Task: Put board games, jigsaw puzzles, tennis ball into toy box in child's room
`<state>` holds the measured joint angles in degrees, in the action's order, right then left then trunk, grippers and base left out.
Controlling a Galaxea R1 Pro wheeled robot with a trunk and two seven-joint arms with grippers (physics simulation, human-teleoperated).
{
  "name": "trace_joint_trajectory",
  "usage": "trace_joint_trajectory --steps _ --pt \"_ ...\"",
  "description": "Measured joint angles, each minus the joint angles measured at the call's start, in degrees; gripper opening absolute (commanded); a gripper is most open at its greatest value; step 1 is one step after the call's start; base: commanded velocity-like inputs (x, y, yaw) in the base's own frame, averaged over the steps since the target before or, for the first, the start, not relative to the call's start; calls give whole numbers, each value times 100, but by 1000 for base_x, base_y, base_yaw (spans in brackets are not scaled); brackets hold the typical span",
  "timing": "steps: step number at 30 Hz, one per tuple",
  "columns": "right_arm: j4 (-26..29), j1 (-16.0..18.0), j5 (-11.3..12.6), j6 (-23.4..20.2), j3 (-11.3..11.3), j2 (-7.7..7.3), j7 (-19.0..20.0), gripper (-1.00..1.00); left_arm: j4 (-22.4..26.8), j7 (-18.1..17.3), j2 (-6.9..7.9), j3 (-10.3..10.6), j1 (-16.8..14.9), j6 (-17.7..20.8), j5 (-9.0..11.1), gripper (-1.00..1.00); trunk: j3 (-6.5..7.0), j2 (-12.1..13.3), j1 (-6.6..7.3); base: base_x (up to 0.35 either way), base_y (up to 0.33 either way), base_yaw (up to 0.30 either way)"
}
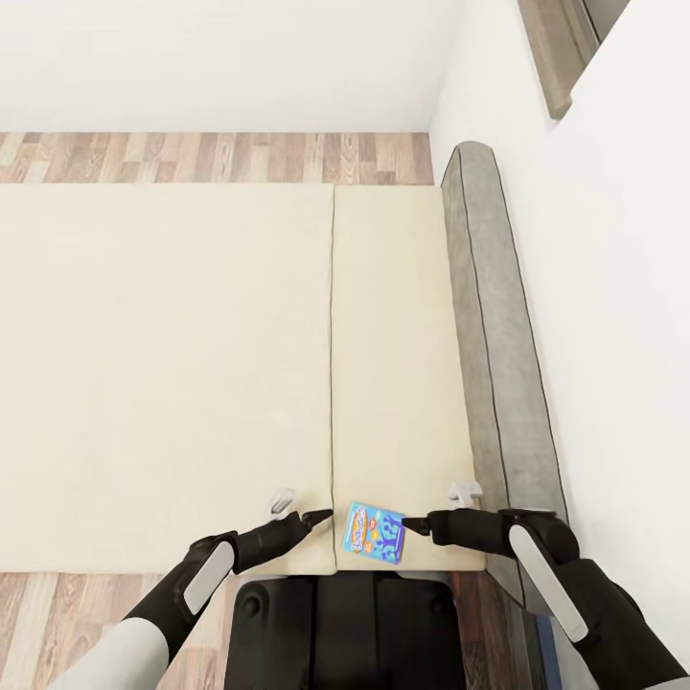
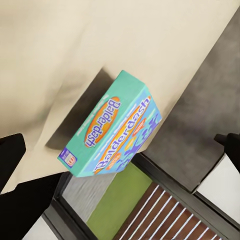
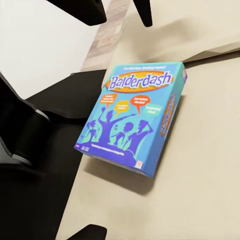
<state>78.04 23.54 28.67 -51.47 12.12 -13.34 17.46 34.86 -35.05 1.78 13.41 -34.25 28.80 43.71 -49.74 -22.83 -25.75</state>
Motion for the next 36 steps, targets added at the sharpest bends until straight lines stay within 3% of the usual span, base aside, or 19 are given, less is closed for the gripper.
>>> trace_joint_trajectory --steps 6,15,36 --pt "-6 -8 -3 52 -6 -9 18 100 0 -21 1 0 0 -105 10 100 -7 0 0 0 0 0" --pt "284 283 81 77 29 -31 30 100 290 -111 277 -36 -296 -92 49 100 -7 0 0 0 0 0" --pt "292 291 79 77 29 -31 31 100 510 -111 278 -33 -334 -94 46 100 -7 0 0 0 0 0"
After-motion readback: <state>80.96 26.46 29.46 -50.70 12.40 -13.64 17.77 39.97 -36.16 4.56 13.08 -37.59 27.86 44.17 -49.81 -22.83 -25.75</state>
